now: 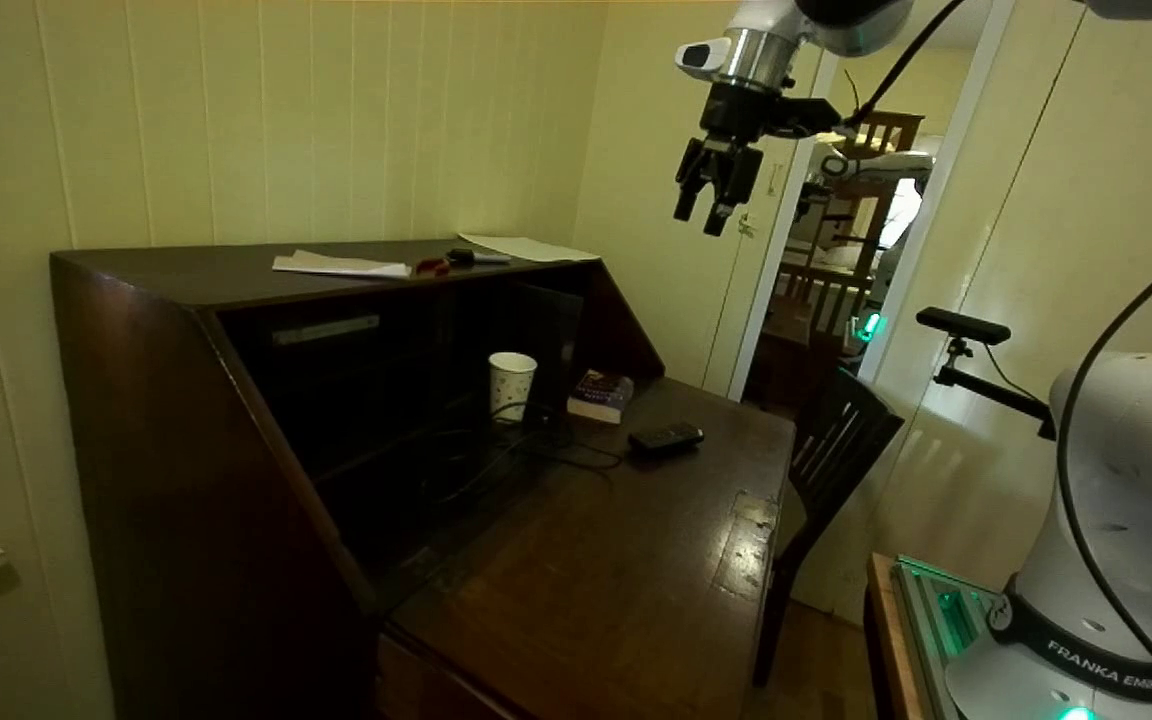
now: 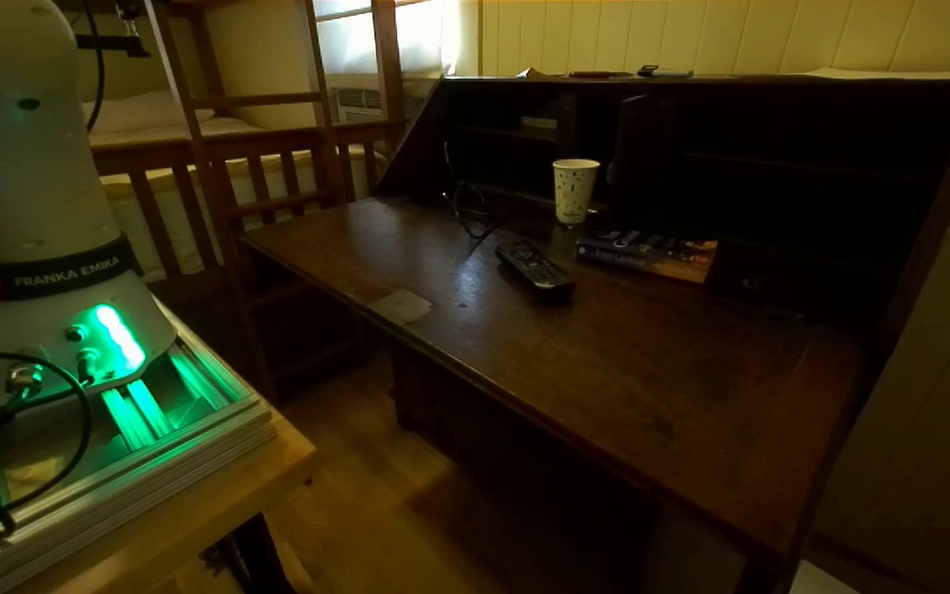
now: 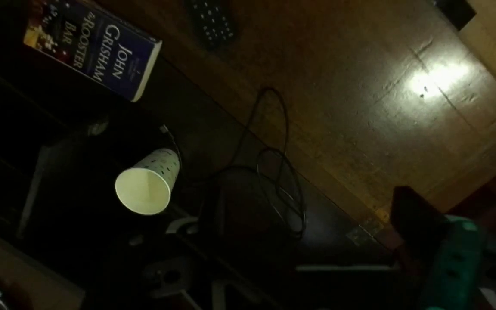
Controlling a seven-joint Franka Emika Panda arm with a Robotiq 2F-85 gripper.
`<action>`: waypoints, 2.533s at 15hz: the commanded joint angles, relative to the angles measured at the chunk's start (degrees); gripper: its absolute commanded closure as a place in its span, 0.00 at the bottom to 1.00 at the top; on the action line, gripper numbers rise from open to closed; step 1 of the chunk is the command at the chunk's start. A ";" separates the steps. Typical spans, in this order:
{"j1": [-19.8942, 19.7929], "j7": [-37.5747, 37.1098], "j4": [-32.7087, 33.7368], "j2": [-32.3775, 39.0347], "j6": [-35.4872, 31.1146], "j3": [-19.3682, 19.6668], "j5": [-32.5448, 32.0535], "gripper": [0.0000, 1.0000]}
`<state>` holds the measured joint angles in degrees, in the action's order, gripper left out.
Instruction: Pick up the remote and put it on top of the cabinet
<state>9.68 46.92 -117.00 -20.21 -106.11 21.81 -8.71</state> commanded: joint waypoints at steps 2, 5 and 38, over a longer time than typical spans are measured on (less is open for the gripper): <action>-8.33 13.66 11.05 8.51 8.07 1.71 2.89 0.00; -11.55 12.96 8.24 6.69 5.90 -0.86 2.45 0.00; -35.65 56.63 -4.44 27.97 -27.39 5.28 -6.87 0.00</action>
<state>-24.62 103.69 -121.55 7.90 -133.73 28.54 -15.36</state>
